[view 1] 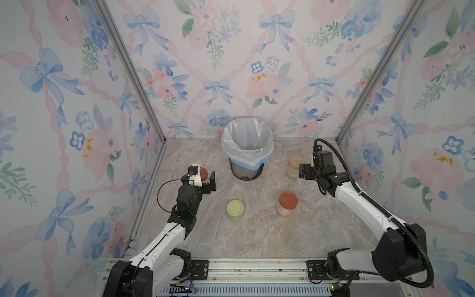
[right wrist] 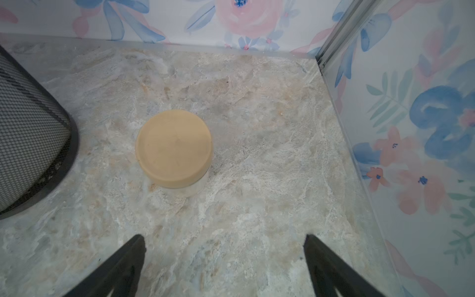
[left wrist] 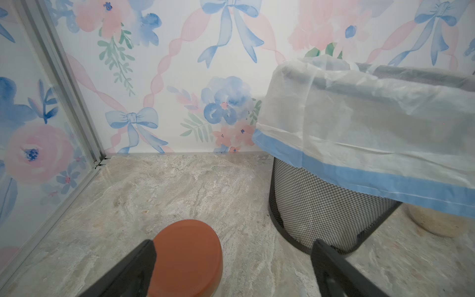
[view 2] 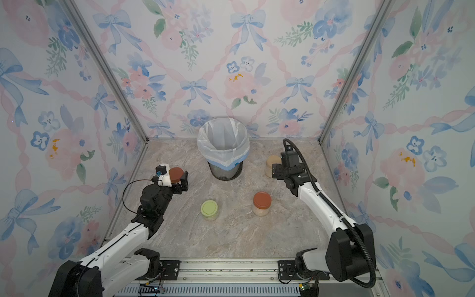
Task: Empty moldy rice from jars
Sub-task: Pick up the jar from the center of the board.
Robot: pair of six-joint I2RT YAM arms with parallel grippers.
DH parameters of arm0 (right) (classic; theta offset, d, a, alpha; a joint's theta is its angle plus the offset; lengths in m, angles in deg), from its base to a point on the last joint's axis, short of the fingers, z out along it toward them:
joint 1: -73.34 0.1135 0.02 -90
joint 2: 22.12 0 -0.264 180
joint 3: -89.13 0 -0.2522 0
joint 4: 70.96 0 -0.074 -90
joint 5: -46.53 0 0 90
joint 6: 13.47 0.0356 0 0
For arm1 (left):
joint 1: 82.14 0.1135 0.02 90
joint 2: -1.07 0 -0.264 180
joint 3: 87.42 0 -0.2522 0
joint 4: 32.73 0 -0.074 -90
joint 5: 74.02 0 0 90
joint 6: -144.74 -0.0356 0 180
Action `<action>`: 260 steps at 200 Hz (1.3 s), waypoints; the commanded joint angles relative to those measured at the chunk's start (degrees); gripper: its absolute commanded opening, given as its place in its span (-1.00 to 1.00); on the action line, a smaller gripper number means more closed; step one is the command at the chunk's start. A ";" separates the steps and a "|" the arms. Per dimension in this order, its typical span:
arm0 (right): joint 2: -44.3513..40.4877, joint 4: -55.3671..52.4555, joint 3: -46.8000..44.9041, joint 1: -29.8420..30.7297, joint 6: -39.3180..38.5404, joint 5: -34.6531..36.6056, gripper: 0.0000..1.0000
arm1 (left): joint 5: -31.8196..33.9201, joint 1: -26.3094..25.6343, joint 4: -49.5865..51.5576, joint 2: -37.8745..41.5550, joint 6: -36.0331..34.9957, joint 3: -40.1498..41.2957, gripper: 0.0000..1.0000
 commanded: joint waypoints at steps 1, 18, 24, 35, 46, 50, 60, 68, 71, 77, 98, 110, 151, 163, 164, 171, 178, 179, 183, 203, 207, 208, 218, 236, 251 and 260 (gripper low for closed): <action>-2.12 -12.56 3.06 2.72 2.69 0.75 0.95 | 0.17 -1.91 8.89 2.37 2.02 -2.95 0.96; -2.22 -18.81 5.81 4.25 4.99 0.32 0.95 | -0.06 -4.02 13.51 3.63 2.33 -5.20 0.96; -2.22 -20.87 6.77 4.75 5.75 -0.22 0.95 | -0.28 -4.89 14.98 4.00 2.53 -5.93 0.96; -2.44 -24.11 7.96 5.71 6.89 -1.61 0.95 | -1.09 -6.35 17.29 4.72 2.74 -6.89 0.96; -2.80 -27.04 8.93 6.73 7.91 -2.98 0.95 | -1.80 -8.05 19.68 5.42 2.82 -7.89 0.96; -3.04 -27.84 9.15 7.19 8.27 -3.38 0.95 | -1.81 -8.73 20.56 5.61 2.87 -8.31 0.96; -3.56 -29.90 9.88 8.26 9.48 -3.87 0.95 | -1.83 -10.35 22.63 6.06 3.12 -9.14 0.96; -4.07 -31.37 10.44 9.00 10.37 -4.70 0.95 | -1.99 -11.71 24.26 6.25 3.30 -9.84 0.96; -4.26 -31.85 10.60 9.32 10.72 -5.03 0.95 | -1.87 -12.19 24.88 6.27 3.30 -10.09 0.96; -4.77 -32.55 10.87 9.79 11.39 -5.82 0.95 | -1.53 -13.40 26.08 6.27 3.44 -10.64 0.96; -5.61 -35.20 12.20 11.19 13.88 -8.04 0.95 | -1.33 -17.27 29.34 6.33 4.07 -11.99 0.96; -5.48 -36.91 13.29 11.74 15.41 -8.81 0.95 | -1.13 -19.78 30.94 6.35 4.23 -12.56 0.96; -0.97 -43.78 18.97 13.88 20.30 -9.92 0.95 | -0.35 -27.68 35.25 5.07 6.53 -14.83 0.96; 1.07 -46.14 20.91 14.25 21.76 -9.97 0.95 | 0.45 -30.25 36.54 4.16 7.05 -15.58 0.96; 1.23 -46.26 21.06 14.34 21.87 -10.08 0.95 | 0.46 -30.49 36.63 4.11 7.11 -15.66 0.96; 2.40 -47.04 21.98 14.64 22.31 -10.50 0.95 | 0.58 -31.54 37.46 3.37 7.17 -16.23 0.96; 3.37 -47.43 22.68 15.37 22.77 -10.38 0.95 | 0.61 -33.03 38.16 2.60 7.17 -16.78 0.96; 3.48 -47.48 22.73 15.51 22.81 -10.37 0.95 | 0.67 -33.20 38.28 2.49 7.17 -16.82 0.96; 4.01 -47.71 23.06 15.96 23.00 -10.12 0.95 | 0.70 -33.95 38.74 1.99 7.11 -16.79 0.96; 6.46 -48.71 24.25 17.71 24.48 -8.88 0.95 | 1.80 -36.51 40.51 -0.11 6.56 -20.03 0.96; 7.04 -49.00 24.59 17.88 24.63 -8.87 0.95 | 1.77 -36.70 40.82 -0.41 6.55 -20.34 0.96; 7.15 -49.06 24.61 17.91 24.67 -8.83 0.95 | 1.69 -36.75 40.92 -0.51 6.55 -20.50 0.96; 8.54 -50.09 25.11 18.25 25.48 -7.73 0.95 | 1.00 -36.94 41.25 -1.07 6.32 -21.35 0.96; 10.14 -49.48 24.75 18.60 25.92 -8.24 0.95 | 0.39 -36.97 42.06 -1.94 5.05 -22.74 0.96; 11.16 -48.11 23.84 18.70 26.28 -9.00 0.95 | 1.16 -37.05 42.49 -2.43 3.86 -23.44 0.96; 11.78 -47.38 23.39 18.73 26.39 -9.58 0.95 | 1.46 -37.05 42.65 -2.86 3.05 -23.78 0.96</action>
